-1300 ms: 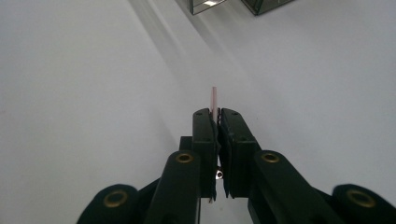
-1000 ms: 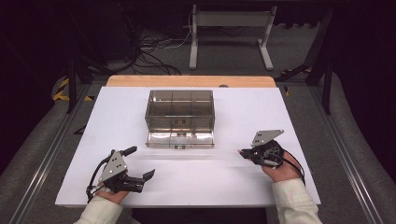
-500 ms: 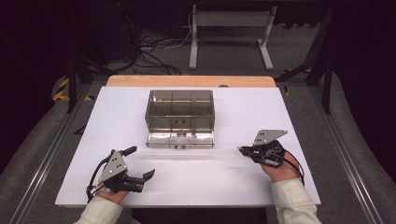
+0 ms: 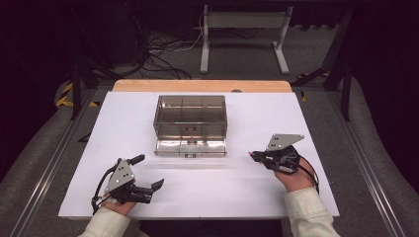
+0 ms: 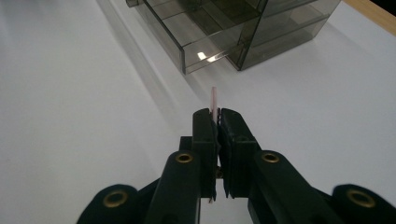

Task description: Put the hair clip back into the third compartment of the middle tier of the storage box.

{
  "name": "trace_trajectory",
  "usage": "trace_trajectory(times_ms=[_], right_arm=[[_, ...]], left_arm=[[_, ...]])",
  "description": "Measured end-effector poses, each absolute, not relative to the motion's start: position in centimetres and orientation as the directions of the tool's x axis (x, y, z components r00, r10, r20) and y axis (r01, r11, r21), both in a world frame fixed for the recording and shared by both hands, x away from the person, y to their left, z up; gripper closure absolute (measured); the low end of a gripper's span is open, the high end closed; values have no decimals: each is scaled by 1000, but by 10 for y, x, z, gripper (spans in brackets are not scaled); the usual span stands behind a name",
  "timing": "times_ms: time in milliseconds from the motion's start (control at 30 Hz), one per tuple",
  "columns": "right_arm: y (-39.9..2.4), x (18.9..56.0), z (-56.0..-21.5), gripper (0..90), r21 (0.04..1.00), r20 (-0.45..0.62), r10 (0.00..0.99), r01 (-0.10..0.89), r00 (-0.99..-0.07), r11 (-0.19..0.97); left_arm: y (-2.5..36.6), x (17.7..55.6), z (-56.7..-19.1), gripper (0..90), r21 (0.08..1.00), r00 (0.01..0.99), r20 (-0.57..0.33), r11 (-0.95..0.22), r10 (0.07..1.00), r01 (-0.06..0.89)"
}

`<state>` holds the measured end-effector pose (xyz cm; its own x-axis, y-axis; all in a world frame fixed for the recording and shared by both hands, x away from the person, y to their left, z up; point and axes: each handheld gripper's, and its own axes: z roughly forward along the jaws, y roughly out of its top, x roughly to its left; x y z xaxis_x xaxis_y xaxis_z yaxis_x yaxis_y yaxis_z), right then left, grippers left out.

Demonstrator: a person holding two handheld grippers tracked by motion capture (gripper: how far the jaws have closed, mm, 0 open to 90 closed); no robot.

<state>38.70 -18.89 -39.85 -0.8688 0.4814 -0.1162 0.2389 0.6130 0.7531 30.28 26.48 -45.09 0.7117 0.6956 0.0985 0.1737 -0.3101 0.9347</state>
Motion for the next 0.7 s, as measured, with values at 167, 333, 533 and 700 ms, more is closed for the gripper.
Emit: trace_trajectory(times_ms=[167, 333, 533, 700], right_arm=[[-183, 389, -393, 850, 747, -126, 472, 229, -873, 624], [-177, 391, -387, 850, 748, -139, 464, 215, -875, 628], [-168, 397, -381, 850, 749, -143, 451, 201, -881, 631], [-158, 402, -378, 850, 746, -147, 435, 189, -889, 638]], left_arm=[[265, 303, -451, 15, 934, 711, 99, -311, 696, 174], [265, 303, -451, 15, 934, 712, 99, -312, 695, 174], [265, 303, -451, 15, 934, 712, 100, -311, 695, 173], [265, 303, -451, 15, 934, 712, 100, -312, 695, 173]])
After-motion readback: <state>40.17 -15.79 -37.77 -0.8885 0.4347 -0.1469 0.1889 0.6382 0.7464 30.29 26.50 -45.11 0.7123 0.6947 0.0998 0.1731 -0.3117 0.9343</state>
